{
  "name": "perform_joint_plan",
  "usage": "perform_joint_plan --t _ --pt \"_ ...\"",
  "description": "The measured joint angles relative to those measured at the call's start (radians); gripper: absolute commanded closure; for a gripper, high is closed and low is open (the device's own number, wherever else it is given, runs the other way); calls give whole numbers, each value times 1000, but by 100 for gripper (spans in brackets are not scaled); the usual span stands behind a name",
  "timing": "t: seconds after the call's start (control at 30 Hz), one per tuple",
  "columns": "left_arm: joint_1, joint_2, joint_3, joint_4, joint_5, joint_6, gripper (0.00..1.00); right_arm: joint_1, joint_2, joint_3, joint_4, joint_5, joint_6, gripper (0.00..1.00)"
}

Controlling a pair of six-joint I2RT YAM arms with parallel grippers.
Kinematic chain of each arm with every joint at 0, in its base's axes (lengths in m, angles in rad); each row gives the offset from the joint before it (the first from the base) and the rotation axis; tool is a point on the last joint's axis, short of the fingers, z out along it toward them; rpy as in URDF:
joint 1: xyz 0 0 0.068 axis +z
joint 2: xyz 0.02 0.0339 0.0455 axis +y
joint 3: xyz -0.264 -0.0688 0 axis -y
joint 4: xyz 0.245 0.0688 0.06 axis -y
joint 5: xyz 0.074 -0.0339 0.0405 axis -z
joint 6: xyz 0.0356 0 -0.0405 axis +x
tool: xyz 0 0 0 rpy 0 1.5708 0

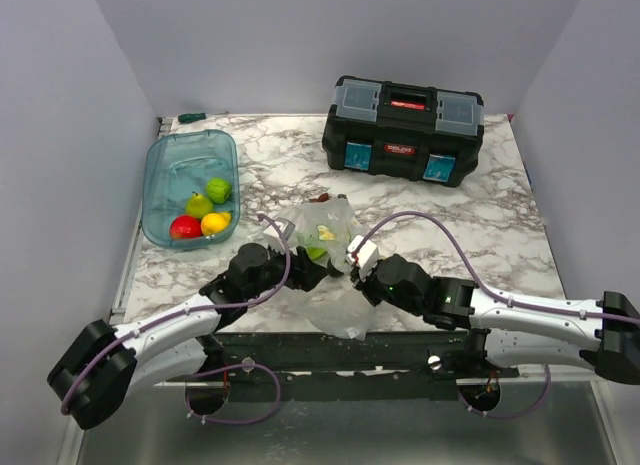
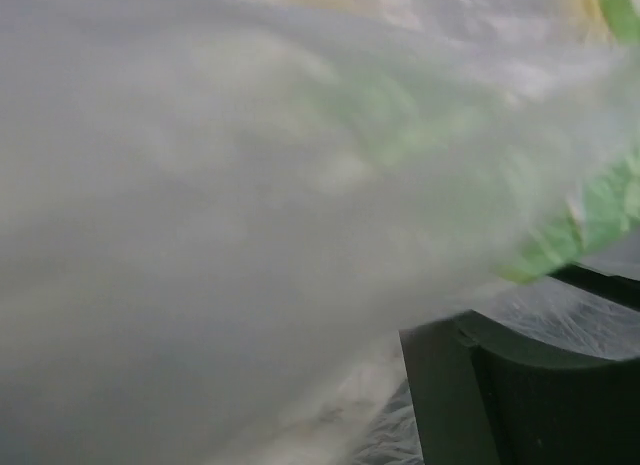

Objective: Take the fake fruits out of the plastic bag
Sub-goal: Adjust the plastic bag at the center of the board, then take out the fake fruit from the plastic bag.

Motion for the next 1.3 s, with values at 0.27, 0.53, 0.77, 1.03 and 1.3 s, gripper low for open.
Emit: perform_joint_plan --t 0.27,0.53,0.77,1.03,1.3 --pt "-176 159 0 225 -109 64 28 0 22 0 3 -4 10 99" --pt "-219 394 18 478 -320 121 24 0 22 0 14 -18 21 99" --pt "-262 632 78 682 -452 180 26 0 19 -3 18 -29 37 99" --pt "-276 822 108 848 -459 172 32 0 13 -5 16 -29 37 99" --pt "-311 871 138 824 -494 178 35 -5 -6 -6 16 -29 39 99"
